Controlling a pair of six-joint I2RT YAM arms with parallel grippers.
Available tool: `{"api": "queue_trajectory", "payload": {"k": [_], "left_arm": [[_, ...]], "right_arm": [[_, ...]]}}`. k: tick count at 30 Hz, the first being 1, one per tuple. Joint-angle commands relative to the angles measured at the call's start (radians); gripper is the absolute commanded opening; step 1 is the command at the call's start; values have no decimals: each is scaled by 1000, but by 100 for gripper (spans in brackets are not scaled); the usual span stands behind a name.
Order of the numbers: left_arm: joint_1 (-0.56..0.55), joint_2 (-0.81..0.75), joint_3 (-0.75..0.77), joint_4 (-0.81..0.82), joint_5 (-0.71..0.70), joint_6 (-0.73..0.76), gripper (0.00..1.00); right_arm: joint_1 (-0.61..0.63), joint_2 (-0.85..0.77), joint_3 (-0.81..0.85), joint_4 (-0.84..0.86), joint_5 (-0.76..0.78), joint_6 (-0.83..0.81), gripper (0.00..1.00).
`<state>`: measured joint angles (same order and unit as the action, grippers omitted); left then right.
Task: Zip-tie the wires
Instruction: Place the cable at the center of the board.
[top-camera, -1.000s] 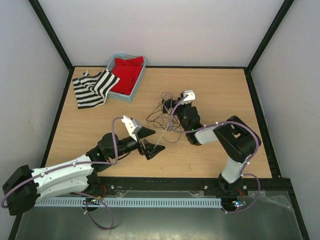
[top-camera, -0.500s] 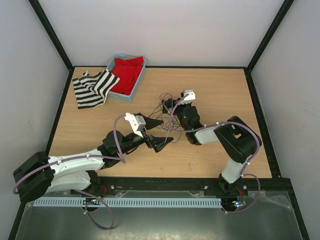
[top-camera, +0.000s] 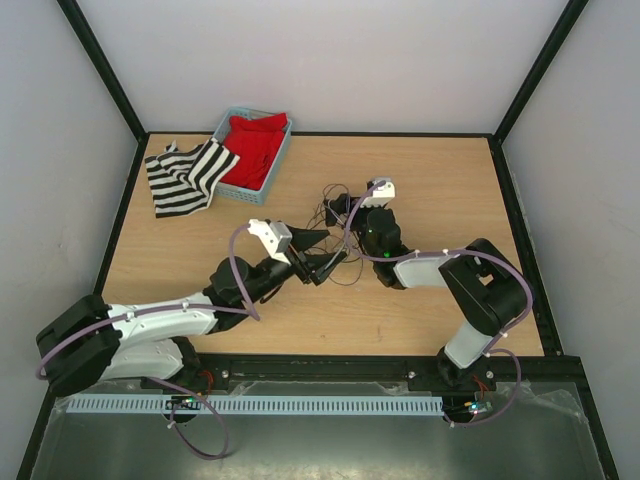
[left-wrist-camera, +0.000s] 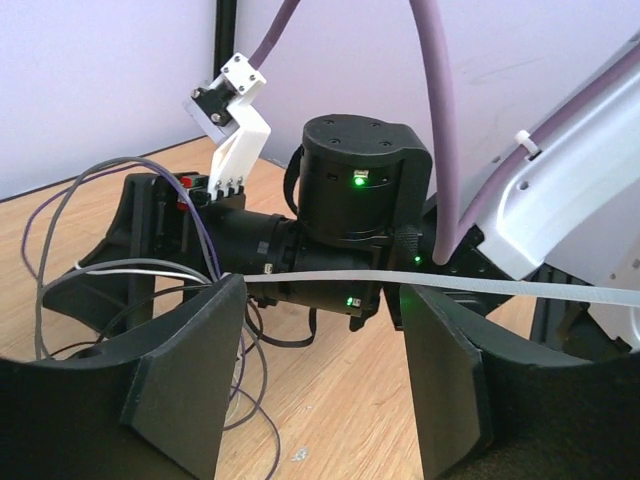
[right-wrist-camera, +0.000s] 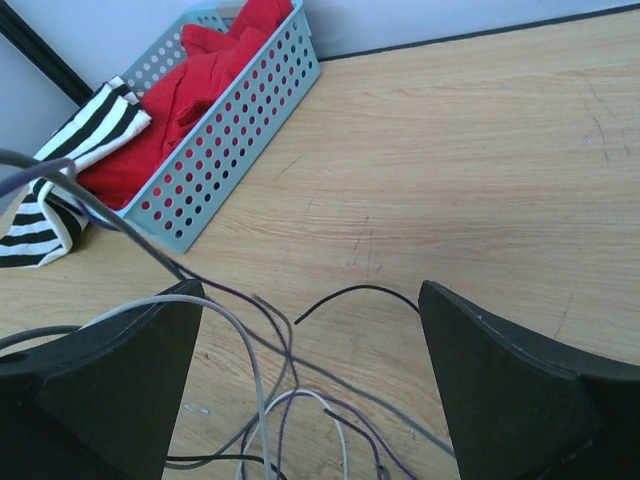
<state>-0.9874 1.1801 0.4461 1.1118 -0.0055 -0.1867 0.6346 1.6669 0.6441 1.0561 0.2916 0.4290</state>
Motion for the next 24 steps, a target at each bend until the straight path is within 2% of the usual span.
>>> {"api": "queue_trajectory", "payload": {"k": [1, 9, 13, 18, 24], "left_arm": [[10, 17, 34, 60, -45, -7, 64], [29, 31, 43, 75, -51, -30, 62], [35, 45, 55, 80, -55, -42, 71], [41, 61, 52, 83, -62, -44, 75], [61, 73, 41, 83, -58, -57, 76]], "right_arm": [[-4, -33, 5, -18, -14, 54, 99], [-2, -36, 16, -65, -23, 90, 99], [0, -35, 29, -112, -16, 126, 99], [2, -42, 72, -229, 2, 161, 99], [1, -58, 139, -391, 16, 145, 99]]}}
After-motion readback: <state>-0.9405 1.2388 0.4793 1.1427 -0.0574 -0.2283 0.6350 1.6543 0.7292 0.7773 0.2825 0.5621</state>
